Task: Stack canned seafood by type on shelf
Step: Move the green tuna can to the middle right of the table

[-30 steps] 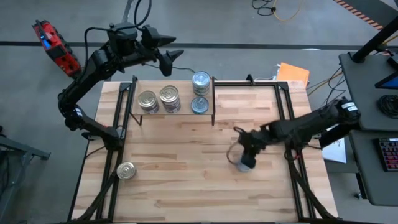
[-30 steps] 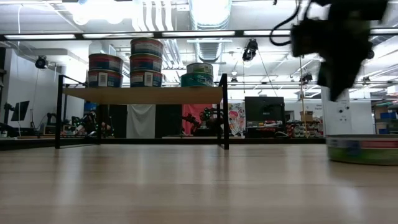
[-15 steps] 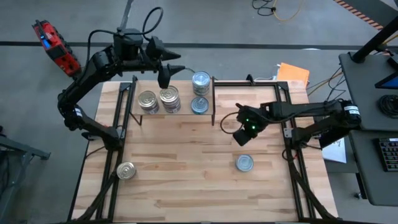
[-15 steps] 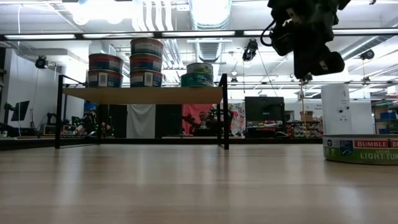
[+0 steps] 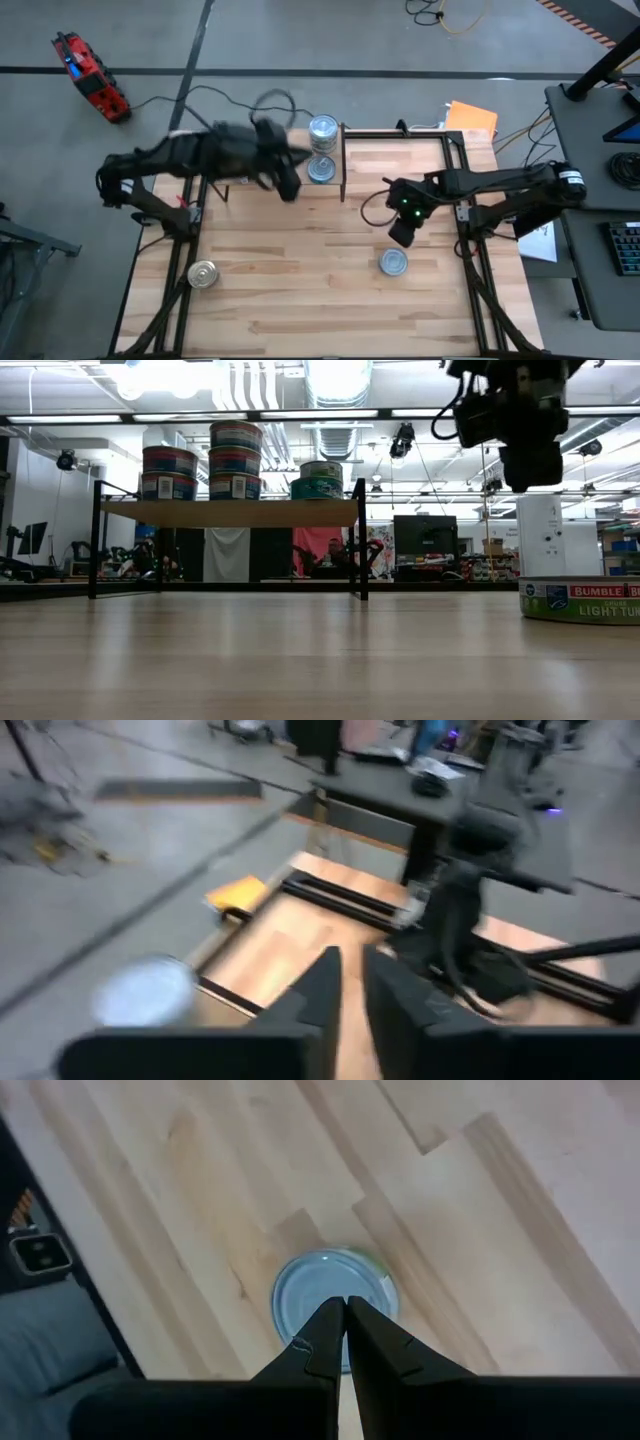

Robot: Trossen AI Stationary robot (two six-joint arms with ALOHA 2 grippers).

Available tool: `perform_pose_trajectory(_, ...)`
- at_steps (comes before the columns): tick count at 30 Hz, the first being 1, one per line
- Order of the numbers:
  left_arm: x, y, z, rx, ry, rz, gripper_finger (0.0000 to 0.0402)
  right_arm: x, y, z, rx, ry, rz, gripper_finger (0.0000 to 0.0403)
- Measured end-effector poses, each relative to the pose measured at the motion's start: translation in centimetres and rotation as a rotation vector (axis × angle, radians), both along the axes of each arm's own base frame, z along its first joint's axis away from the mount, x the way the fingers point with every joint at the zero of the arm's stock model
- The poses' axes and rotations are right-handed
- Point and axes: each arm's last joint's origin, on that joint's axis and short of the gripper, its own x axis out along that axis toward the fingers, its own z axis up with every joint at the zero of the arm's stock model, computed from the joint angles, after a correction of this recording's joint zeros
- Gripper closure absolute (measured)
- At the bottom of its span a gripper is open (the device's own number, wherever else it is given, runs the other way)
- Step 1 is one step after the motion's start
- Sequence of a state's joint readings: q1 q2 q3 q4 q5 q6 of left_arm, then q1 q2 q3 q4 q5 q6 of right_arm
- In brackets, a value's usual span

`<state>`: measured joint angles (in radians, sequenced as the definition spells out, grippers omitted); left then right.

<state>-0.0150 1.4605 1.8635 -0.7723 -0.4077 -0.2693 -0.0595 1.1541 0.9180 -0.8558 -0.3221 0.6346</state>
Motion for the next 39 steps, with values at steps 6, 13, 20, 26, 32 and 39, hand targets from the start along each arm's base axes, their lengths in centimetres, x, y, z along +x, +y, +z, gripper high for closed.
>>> perform_pose_trajectory(6, 3.9, -3.8, -4.3, -0.209, 0.044, -0.022, 0.0394, -1.8, 1.5, -0.1, 0.009, -0.141, 0.031, 0.0394)
perform_pose_trajectory(13, 9.4, -6.0, -10.0, -0.334, 0.205, -0.111, 0.0401, -4.7, 1.8, -1.0, 0.004, -0.197, -0.155, 0.0394)
perform_pose_trajectory(20, 13.2, -7.3, -15.1, -0.212, 0.370, -0.184, 0.0401, -6.0, 2.4, -3.8, 0.081, -0.066, -0.289, 0.0394)
perform_pose_trajectory(26, 14.3, -7.6, -17.1, -0.173, 0.430, -0.205, 0.0401, -6.6, 3.7, -5.7, 0.060, 0.061, -0.409, 0.0394)
perform_pose_trajectory(32, 14.1, -8.5, -17.3, -0.158, 0.443, -0.231, 0.0402, -6.4, 4.8, -6.8, 0.029, 0.146, -0.470, 0.0394)
perform_pose_trajectory(39, 13.6, -9.5, -17.6, -0.137, 0.488, -0.259, 0.0402, -5.7, 6.2, -9.0, -0.038, 0.272, -0.478, 0.0394)
